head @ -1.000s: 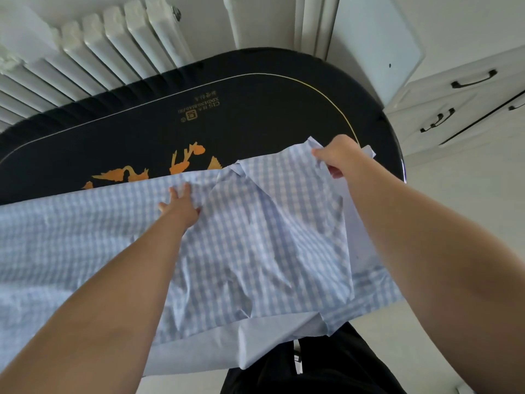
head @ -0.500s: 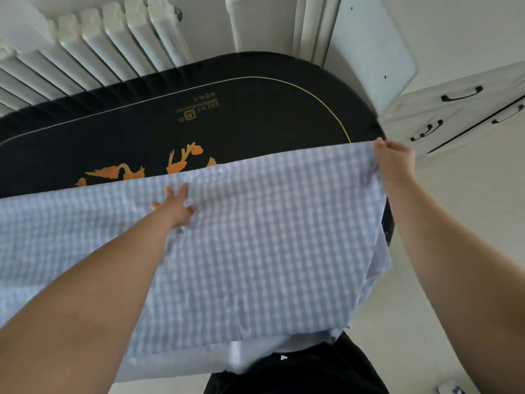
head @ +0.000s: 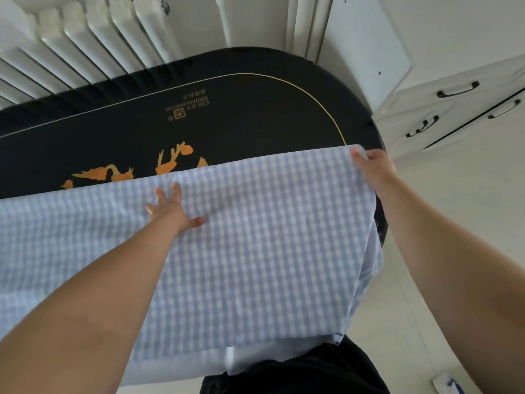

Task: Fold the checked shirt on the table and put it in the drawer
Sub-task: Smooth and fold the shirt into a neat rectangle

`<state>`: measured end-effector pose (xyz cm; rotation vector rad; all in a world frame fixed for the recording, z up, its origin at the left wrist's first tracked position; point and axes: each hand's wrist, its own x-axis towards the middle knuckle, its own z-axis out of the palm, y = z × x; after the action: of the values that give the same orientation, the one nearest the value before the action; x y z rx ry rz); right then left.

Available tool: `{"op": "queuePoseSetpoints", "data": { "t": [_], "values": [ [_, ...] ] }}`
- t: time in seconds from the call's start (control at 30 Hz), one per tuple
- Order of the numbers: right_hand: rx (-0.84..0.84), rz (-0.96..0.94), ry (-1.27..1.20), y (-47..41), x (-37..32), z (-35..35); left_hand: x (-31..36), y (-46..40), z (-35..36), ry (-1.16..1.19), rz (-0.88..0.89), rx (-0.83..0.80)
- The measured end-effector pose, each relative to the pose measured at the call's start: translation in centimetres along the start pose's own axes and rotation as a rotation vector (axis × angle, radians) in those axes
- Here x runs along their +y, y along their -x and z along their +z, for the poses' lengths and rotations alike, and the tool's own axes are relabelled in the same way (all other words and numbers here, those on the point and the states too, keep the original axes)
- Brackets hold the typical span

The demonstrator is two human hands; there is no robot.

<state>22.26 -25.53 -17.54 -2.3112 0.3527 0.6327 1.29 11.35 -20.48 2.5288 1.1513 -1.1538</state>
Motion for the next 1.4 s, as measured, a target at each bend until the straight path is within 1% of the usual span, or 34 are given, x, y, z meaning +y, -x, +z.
{"op": "queuePoseSetpoints", "data": {
  "t": [0.07,0.17,0.23,0.33,0.4,0.47,0.57,0.67,0.73,0.8,0.87,0.93,0.97,1.03,1.1,1.17,1.2,1.23,1.3,1.33,1.37,1.4],
  "values": [
    [-0.015,0.031,0.019,-0.3,1.7,0.1,0.1,0.1,0.1,-0.003,-0.007,0.006],
    [-0.009,0.031,0.062,0.5,3.4,-0.1,0.2,0.2,0.2,0.006,-0.012,0.030],
    [0.004,0.033,0.082,1.1,4.4,-0.1,0.6,0.5,0.4,0.044,-0.008,0.058],
    [0.037,-0.025,0.105,2.2,5.6,0.1,1.1,1.9,1.3,0.140,0.014,0.125],
    [0.049,-0.072,0.089,3.4,6.0,0.4,1.1,3.3,2.5,0.141,0.087,0.237],
    [0.102,-0.130,0.011,4.5,6.1,0.4,1.8,5.2,4.1,0.090,0.213,0.348],
    [0.155,-0.161,-0.172,5.5,5.9,0.5,5.3,8.7,6.1,0.129,0.426,0.390],
    [0.096,-0.134,-0.201,5.4,5.5,0.3,10.1,12.0,7.0,0.156,0.608,0.317],
    [-0.025,-0.037,-0.219,5.1,5.3,0.0,12.8,13.6,7.1,0.204,0.670,0.190],
    [-0.170,-0.022,-0.202,5.6,4.6,-0.1,14.9,15.0,6.8,0.326,0.687,0.033],
    [-0.275,-0.081,-0.115,6.4,3.7,0.5,16.8,16.0,6.3,0.487,0.671,-0.112],
    [-0.343,-0.131,0.015,7.5,3.0,1.8,18.5,16.4,6.4,0.599,0.660,-0.206],
    [-0.363,-0.165,0.064,8.1,2.7,2.4,19.3,16.5,6.5,0.638,0.648,-0.218],
    [-0.378,-0.208,0.124,9.1,2.3,3.3,20.7,16.1,7.0,0.683,0.565,-0.161],
    [-0.400,-0.208,0.192,9.1,2.2,3.4,21.8,15.5,7.3,0.653,0.418,-0.056],
    [-0.395,-0.236,0.234,8.6,2.1,3.3,22.6,15.1,6.7,0.648,0.378,0.035],
    [-0.349,-0.257,0.199,8.2,2.2,3.2,22.8,15.1,6.2,0.703,0.382,0.067],
    [-0.267,-0.261,0.109,7.9,2.3,2.8,22.9,15.2,5.5,0.787,0.381,0.084],
    [-0.077,-0.139,-0.178,7.0,2.4,1.8,22.9,16.1,3.4,0.947,0.380,0.158],
    [-0.019,-0.062,-0.262,6.1,2.7,1.3,22.7,16.5,2.3,1.008,0.391,0.206],
    [0.001,-0.014,-0.277,5.4,2.8,0.8,22.4,16.9,1.2,1.044,0.418,0.248],
    [-0.016,0.017,-0.253,4.6,2.8,0.5,22.1,17.2,0.1,1.052,0.470,0.288]
  ]
}}
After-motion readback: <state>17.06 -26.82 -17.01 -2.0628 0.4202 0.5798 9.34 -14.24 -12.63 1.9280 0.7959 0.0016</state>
